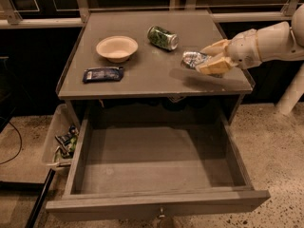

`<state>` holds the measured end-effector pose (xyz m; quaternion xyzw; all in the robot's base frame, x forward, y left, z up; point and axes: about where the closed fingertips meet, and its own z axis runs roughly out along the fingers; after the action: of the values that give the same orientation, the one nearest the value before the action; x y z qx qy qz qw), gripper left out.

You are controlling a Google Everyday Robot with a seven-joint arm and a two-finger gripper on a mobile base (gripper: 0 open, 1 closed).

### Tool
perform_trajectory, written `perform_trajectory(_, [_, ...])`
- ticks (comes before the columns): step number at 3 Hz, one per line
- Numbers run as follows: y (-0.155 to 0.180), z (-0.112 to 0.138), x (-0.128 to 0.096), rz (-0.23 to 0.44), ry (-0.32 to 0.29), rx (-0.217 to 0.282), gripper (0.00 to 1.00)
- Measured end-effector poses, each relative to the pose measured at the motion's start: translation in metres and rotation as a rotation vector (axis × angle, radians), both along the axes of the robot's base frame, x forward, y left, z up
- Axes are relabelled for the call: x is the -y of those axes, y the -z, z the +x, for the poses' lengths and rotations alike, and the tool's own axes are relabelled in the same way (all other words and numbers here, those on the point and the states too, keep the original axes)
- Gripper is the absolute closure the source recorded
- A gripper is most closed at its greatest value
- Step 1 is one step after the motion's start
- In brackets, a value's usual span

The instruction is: Place redbull can into top drawer

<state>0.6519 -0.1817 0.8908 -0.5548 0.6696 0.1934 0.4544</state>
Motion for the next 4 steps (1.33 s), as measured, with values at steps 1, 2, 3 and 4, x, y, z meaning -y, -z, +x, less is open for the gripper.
perform_trajectory(1, [-0.002,-0.049,0.004,0.0,-0.02,0.061,1.0])
perform_trajectory(2, [0.018,-0.103,0.004,0.029,-0.07,0.082,1.0])
perform_trajectory(3, [0.047,-0.153,0.005,0.03,-0.147,0.078,1.0])
perform_trajectory(4, [0.047,-0.153,0.005,0.03,-0.147,0.078,1.0])
